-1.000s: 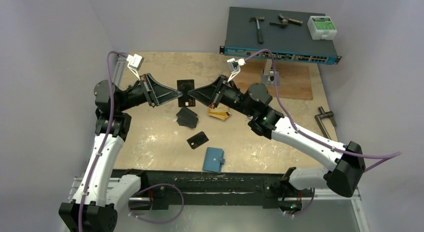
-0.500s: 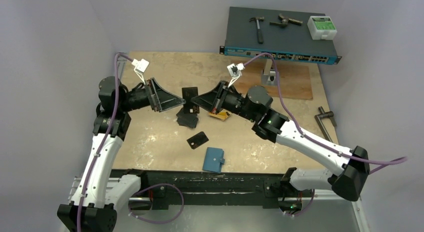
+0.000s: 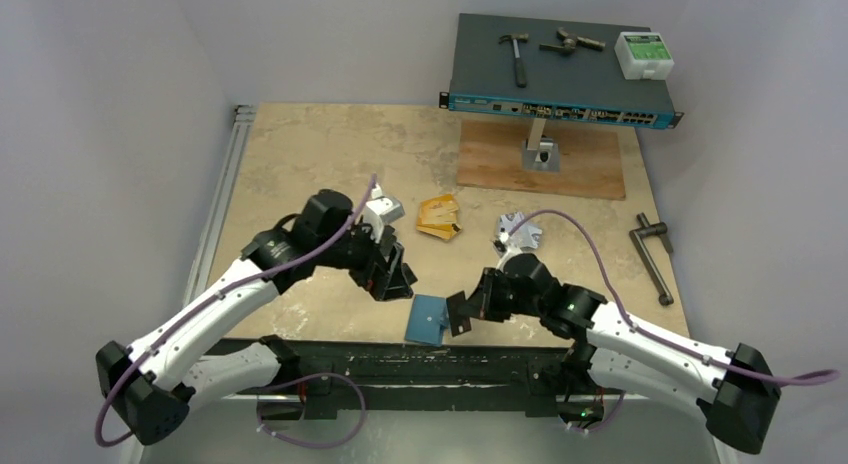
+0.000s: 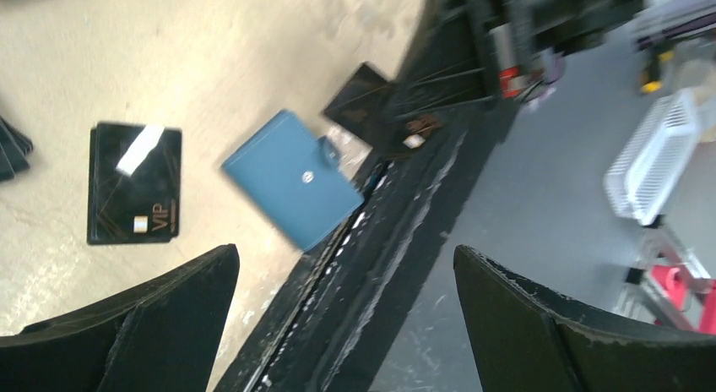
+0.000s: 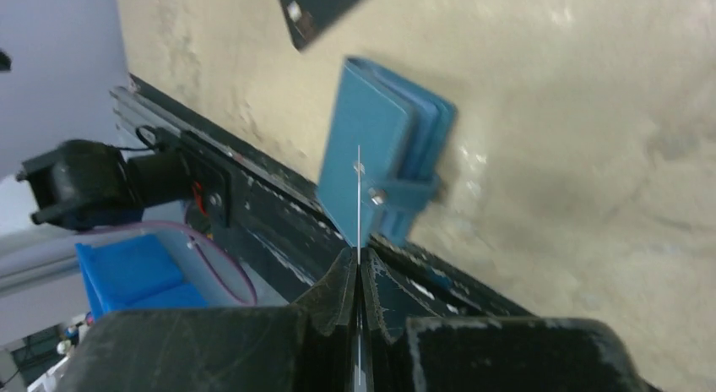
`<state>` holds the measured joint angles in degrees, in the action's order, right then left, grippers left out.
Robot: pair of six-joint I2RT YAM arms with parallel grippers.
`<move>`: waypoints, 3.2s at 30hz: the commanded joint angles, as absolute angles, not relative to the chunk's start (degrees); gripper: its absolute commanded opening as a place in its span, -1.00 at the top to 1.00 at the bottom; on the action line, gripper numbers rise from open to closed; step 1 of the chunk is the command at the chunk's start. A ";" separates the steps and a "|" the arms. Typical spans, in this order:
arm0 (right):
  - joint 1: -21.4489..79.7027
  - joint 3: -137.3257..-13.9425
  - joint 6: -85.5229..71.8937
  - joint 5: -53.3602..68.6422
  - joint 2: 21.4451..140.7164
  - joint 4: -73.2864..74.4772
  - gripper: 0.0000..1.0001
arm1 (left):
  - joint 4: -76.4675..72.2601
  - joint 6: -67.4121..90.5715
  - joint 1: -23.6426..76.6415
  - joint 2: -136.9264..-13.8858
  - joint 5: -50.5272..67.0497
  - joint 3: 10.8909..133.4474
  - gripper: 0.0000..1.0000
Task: Put the credit cards into the card holder
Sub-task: Pick up the credit card from the storage box, then pick up the card holder from the center of the board.
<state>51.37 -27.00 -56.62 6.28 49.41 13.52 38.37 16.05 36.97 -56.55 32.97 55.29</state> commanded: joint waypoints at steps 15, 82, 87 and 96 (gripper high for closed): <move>54.27 -17.05 -63.05 19.51 44.55 12.47 1.00 | 35.43 17.50 43.53 -68.86 22.48 48.93 -0.95; 55.24 -38.64 -53.94 15.33 78.36 -7.04 1.00 | 38.92 -0.63 35.25 -82.08 37.06 52.38 -0.57; 54.71 -40.49 -52.43 16.72 81.01 -6.75 1.00 | 41.08 -3.89 35.26 -82.61 35.89 54.26 -0.51; 53.10 -38.98 -52.13 16.78 82.05 -7.78 1.00 | 46.67 -11.98 35.25 -86.35 30.08 57.76 -0.34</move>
<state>54.33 -38.44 -53.54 17.06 82.50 -5.67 43.18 -5.89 35.35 -84.79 32.80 55.09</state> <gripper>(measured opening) 0.005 0.684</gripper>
